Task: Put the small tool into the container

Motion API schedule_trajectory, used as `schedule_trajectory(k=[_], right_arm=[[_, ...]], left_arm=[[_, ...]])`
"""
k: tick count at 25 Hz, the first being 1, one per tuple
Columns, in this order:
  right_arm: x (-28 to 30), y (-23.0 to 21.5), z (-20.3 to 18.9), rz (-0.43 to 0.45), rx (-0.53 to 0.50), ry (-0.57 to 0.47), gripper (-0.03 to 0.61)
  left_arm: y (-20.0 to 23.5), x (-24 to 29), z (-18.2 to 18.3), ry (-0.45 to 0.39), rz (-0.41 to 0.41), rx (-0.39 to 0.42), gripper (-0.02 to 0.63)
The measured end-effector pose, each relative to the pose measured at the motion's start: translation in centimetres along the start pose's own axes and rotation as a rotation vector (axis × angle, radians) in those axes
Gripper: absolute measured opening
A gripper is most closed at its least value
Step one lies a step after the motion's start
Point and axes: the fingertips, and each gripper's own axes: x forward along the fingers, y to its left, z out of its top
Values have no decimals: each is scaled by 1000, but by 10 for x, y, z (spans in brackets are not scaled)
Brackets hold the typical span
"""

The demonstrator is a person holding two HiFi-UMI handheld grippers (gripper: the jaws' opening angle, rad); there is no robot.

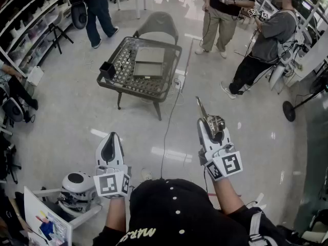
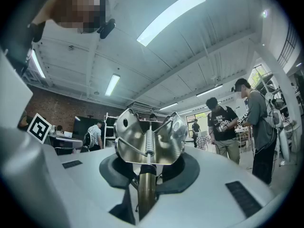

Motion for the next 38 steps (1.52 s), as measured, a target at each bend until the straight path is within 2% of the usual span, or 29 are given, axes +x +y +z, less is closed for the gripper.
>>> schedule_trajectory(k=[11, 31, 38], right_arm=[[24, 9, 1, -13, -8, 9, 109], [69, 45, -21, -138, 6, -16, 110], [86, 29, -24, -140, 5, -7, 110]], left_arm=[[19, 17, 6, 1, -19, -13, 29], [90, 51, -12, 13, -134, -21, 29], [86, 77, -16, 23, -146, -25, 29]])
